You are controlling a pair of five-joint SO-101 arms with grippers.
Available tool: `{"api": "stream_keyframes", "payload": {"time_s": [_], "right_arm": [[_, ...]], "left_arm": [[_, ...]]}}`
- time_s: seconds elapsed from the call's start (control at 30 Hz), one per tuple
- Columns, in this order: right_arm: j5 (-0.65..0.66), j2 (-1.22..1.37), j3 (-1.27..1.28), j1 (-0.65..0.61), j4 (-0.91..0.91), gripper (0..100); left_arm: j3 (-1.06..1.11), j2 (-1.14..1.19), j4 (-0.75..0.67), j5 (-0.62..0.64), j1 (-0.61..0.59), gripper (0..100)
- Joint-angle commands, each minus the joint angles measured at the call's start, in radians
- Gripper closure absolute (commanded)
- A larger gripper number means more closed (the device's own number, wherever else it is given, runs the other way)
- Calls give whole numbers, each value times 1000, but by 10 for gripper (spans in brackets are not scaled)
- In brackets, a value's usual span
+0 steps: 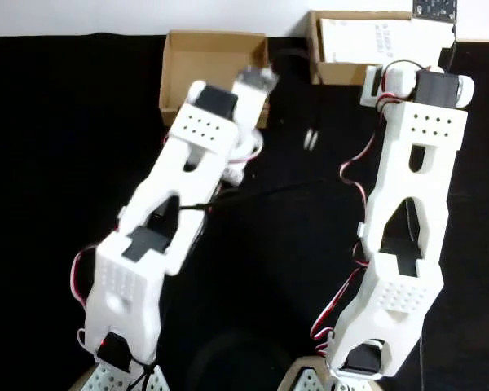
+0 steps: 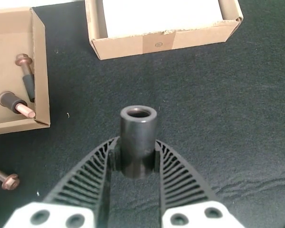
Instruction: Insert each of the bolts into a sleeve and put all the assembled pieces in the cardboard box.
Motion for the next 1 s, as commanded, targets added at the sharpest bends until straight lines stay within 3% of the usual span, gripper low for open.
{"api": "stream_keyframes", "payload": {"time_s": [0.0, 0.3, 0.43, 0.67, 0.8, 0.97], "right_arm": [[-6, -7, -12, -18, -19, 992], [-6, -10, -7, -28, -18, 992], [-6, -10, -8, -24, -16, 992], [-6, -10, -13, -24, -4, 992], [-6, -10, -13, -24, -4, 992], [-6, -10, -13, -24, -4, 992]], "left_arm": [[222, -76, -69, -14, 13, 992], [314, 117, -344, 38, 59, 988], [254, 163, -319, 126, 58, 985], [208, 199, -285, 203, 27, 871], [213, 199, -287, 199, 31, 877], [213, 202, -296, 199, 44, 975]]}}
